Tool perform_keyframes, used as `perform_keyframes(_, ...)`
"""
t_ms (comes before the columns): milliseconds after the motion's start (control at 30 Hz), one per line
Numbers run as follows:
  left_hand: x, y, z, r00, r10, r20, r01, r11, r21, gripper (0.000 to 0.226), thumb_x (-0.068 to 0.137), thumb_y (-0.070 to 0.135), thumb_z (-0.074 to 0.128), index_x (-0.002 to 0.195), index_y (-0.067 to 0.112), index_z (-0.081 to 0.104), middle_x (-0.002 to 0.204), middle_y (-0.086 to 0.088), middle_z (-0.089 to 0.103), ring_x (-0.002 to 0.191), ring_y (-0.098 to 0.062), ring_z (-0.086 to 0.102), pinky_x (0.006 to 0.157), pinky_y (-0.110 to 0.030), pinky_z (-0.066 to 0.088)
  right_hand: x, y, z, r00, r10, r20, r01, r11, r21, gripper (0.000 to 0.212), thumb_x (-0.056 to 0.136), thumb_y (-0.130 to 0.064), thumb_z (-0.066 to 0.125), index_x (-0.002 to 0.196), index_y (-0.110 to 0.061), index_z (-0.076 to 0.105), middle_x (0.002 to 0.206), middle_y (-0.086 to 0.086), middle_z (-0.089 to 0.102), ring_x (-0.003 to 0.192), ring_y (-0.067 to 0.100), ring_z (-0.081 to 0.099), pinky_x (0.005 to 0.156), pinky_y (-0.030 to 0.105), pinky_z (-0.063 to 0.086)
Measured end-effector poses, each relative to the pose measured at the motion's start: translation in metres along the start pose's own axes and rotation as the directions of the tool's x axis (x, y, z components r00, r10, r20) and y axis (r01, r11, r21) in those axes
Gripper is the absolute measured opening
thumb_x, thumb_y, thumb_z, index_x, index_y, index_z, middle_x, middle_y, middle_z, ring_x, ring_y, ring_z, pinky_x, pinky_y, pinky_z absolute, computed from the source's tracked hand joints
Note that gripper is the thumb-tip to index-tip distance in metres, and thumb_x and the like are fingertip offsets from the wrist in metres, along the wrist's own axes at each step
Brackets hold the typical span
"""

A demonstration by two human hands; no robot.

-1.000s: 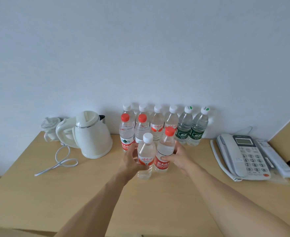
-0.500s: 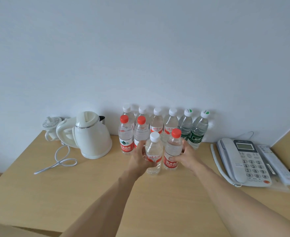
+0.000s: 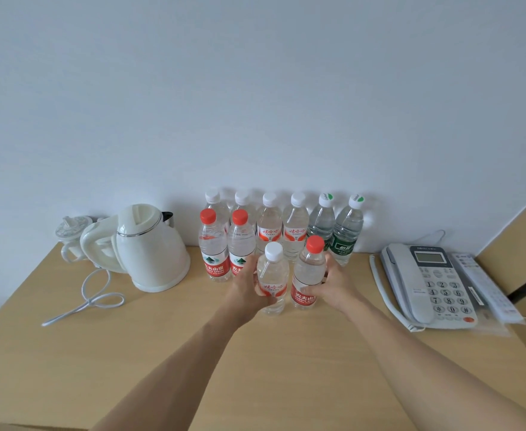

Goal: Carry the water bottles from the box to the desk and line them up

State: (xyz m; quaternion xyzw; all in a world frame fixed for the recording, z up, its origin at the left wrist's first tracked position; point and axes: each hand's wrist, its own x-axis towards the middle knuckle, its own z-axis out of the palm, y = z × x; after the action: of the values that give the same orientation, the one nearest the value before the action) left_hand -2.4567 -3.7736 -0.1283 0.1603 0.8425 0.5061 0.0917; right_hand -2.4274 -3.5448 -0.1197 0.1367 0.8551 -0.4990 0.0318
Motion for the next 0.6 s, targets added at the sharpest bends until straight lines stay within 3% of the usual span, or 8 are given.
perform_keyframes(67,-0.002,0.006,-0.004,0.999,0.039,-0.021,-0.037,0.997,0.067,0.078,0.068,0.020,0.089,0.133,0.032,0.047,0.120,0.018,0.063,0.111,-0.005,0.061,0.096,-0.035,0.054,0.001,-0.002,-0.001,1.000,0.002,0.008,-0.002,1.000,-0.024,0.081,0.063,-0.015,0.093,0.129,-0.029,0.048,0.117,-0.008,0.065,0.114,0.017,0.060,0.100,0.042,0.050)
perform_keyframes(100,-0.003,0.010,-0.007,0.997,0.067,-0.033,-0.063,0.992,0.113,0.081,0.069,0.026,0.089,0.138,0.031,0.046,0.123,0.015,0.061,0.111,-0.005,0.060,0.096,-0.035,0.054,0.002,-0.003,-0.002,1.000,0.000,0.015,0.001,0.999,-0.036,0.081,0.063,-0.016,0.093,0.130,-0.029,0.048,0.118,-0.008,0.065,0.114,0.017,0.060,0.099,0.042,0.049)
perform_keyframes(200,-0.006,0.029,-0.019,0.977,0.199,-0.076,-0.168,0.938,0.305,0.093,0.070,0.038,0.088,0.146,0.039,0.036,0.125,0.017,0.054,0.103,-0.002,0.055,0.083,-0.020,0.049,0.003,-0.008,-0.005,0.999,0.004,0.042,-0.002,0.998,-0.055,0.080,0.065,-0.017,0.091,0.131,-0.028,0.048,0.120,-0.008,0.065,0.116,0.018,0.059,0.099,0.041,0.049)
perform_keyframes(267,-0.007,0.043,-0.026,0.943,0.320,-0.098,-0.240,0.851,0.468,0.094,0.069,0.041,0.088,0.147,0.039,0.036,0.123,0.017,0.056,0.102,-0.006,0.055,0.080,-0.023,0.048,0.002,-0.010,-0.007,0.999,-0.002,0.050,0.005,0.998,-0.056,0.076,0.066,-0.016,0.090,0.130,-0.029,0.050,0.119,-0.009,0.065,0.116,0.018,0.060,0.098,0.041,0.050)
perform_keyframes(400,-0.005,0.068,-0.036,0.877,0.475,-0.074,-0.298,0.658,0.692,0.079,0.065,0.042,0.089,0.136,0.028,0.057,0.110,0.013,0.066,0.097,-0.019,0.057,0.081,-0.034,0.048,-0.004,-0.020,-0.011,0.989,-0.144,-0.036,0.142,0.988,-0.055,0.066,0.064,-0.024,0.089,0.119,-0.039,0.056,0.117,-0.014,0.065,0.111,0.011,0.061,0.092,0.038,0.051)
perform_keyframes(500,0.000,0.080,-0.035,0.887,0.461,-0.024,-0.287,0.591,0.754,0.069,0.062,0.036,0.092,0.124,0.022,0.064,0.100,0.009,0.068,0.090,-0.023,0.058,0.077,-0.036,0.047,-0.010,-0.028,-0.015,0.969,-0.230,-0.093,0.220,0.970,-0.106,0.071,0.065,-0.031,0.089,0.127,-0.035,0.055,0.121,-0.011,0.062,0.112,0.011,0.059,0.094,0.038,0.050)
perform_keyframes(600,0.007,0.087,-0.034,0.944,0.330,0.006,-0.242,0.680,0.692,0.063,0.073,0.029,0.088,0.128,0.022,0.056,0.107,0.004,0.063,0.087,-0.025,0.061,0.070,-0.038,0.051,-0.015,-0.032,-0.017,0.960,-0.261,-0.104,0.245,0.959,-0.140,0.067,0.069,-0.031,0.089,0.127,-0.031,0.056,0.117,-0.009,0.063,0.109,0.013,0.060,0.094,0.042,0.050)
